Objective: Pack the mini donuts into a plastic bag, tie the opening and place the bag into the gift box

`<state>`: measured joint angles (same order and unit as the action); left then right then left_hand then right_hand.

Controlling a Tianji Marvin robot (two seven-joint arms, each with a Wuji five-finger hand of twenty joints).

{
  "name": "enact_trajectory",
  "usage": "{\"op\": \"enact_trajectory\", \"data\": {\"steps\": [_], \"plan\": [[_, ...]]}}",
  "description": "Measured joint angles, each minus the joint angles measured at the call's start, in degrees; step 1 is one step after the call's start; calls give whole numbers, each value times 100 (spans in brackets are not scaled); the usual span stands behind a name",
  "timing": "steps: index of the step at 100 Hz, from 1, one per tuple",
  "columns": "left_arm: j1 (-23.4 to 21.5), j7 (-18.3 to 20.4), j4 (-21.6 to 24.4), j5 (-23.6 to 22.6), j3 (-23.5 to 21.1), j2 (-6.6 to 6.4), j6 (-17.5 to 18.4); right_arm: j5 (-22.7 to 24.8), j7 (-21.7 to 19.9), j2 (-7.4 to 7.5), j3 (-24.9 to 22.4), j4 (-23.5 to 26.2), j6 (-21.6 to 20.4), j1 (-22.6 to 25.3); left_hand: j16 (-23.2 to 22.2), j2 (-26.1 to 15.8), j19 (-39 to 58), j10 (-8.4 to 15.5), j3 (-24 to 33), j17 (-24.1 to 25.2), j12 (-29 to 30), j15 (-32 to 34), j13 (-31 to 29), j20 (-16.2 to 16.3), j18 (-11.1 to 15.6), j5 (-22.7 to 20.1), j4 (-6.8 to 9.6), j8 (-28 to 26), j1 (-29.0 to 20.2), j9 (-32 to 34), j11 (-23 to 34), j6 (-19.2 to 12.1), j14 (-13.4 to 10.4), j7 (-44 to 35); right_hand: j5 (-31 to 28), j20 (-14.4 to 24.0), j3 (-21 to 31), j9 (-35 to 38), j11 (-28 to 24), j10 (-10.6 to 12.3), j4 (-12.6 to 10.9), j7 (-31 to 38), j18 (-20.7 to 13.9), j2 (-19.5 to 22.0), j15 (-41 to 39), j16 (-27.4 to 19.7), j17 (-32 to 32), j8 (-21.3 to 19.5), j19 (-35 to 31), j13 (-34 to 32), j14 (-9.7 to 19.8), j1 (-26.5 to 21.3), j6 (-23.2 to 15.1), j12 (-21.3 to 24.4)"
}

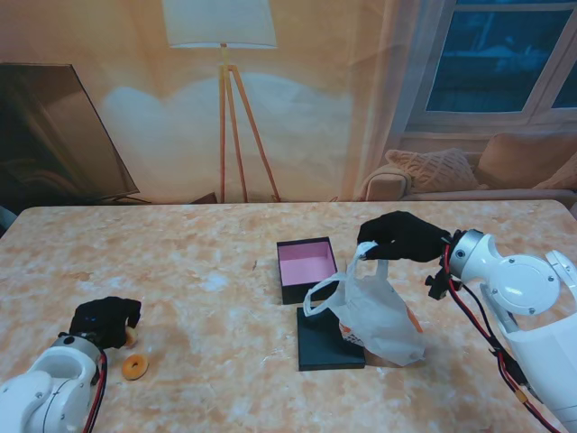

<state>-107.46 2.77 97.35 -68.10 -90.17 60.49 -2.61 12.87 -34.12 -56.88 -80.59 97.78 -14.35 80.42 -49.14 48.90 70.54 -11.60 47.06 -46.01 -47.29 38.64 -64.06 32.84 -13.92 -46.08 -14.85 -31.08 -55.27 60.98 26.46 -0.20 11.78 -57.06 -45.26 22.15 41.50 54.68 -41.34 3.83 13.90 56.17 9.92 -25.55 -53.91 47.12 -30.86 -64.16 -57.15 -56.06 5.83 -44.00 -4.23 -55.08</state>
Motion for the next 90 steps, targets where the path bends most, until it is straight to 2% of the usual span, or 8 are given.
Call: {"op": "enact_trajectory", "data": {"steps": [11,19,35,45,52,64,83,90], "plan": [[39,16,172,84,-33,-15,242,-15,-10,1,-2,-2,-17,-4,1,-3,0,2,66,0,0,0,0,0,9,0,0,0,0,1,5,-1,-2,0,0,1,1,0,0,0,0,0,0,0,0,0,0,0,0,0,0,0,0,0],[159,147,236,596,-19,-25,497,-19,-14,1,-3,-2,-19,-5,1,-5,0,2,80,0,1,0,0,0,12,0,0,0,0,1,8,-1,-2,0,0,1,1,0,0,0,0,1,0,0,0,0,0,0,0,0,0,0,0,0],[676,665,359,1126,361,-83,620,-42,-44,3,-3,-7,-27,-13,1,-14,0,2,83,0,1,0,0,0,14,0,0,-7,0,1,49,-1,-3,-1,0,1,2,0,0,-1,0,1,0,0,0,0,0,0,0,0,0,0,0,1],[1183,1202,386,1943,799,-143,599,-46,-53,4,0,-8,-27,-19,1,-16,0,2,121,0,1,0,0,0,14,0,0,-14,0,-1,74,-1,-7,-3,0,1,2,0,-1,-1,0,1,1,0,0,0,0,0,0,0,0,0,0,1],[1583,1369,383,2195,1221,-185,429,-48,-54,4,2,-9,-26,-23,1,-16,0,2,122,0,1,0,0,0,23,0,0,-19,0,-2,74,-1,-15,-4,0,1,2,0,-1,-1,0,1,1,0,0,0,0,0,0,0,0,0,1,1],[2246,1397,338,2569,1956,-194,-239,-49,-52,4,6,-10,-25,-28,1,-19,0,0,126,0,-5,0,0,1,25,0,0,-78,0,-7,85,-1,-15,-6,0,1,3,0,-1,-1,0,1,1,0,0,0,0,0,0,0,0,0,1,1],[3098,1716,177,4241,2700,-138,-508,-67,-54,4,9,-14,-24,-38,1,-22,0,-2,130,0,-7,0,0,1,25,1,0,-90,0,-9,92,2,-15,-42,0,1,3,0,-1,-1,0,2,1,0,0,0,0,0,0,0,0,0,1,1],[3392,1709,141,4518,3028,-102,-861,-74,-55,4,9,-15,-23,-40,1,-23,0,-2,131,0,-8,0,0,1,25,2,0,-91,0,-10,97,2,-15,-43,0,1,3,0,-1,-1,0,2,1,0,0,0,0,0,0,0,0,0,1,1]]}}
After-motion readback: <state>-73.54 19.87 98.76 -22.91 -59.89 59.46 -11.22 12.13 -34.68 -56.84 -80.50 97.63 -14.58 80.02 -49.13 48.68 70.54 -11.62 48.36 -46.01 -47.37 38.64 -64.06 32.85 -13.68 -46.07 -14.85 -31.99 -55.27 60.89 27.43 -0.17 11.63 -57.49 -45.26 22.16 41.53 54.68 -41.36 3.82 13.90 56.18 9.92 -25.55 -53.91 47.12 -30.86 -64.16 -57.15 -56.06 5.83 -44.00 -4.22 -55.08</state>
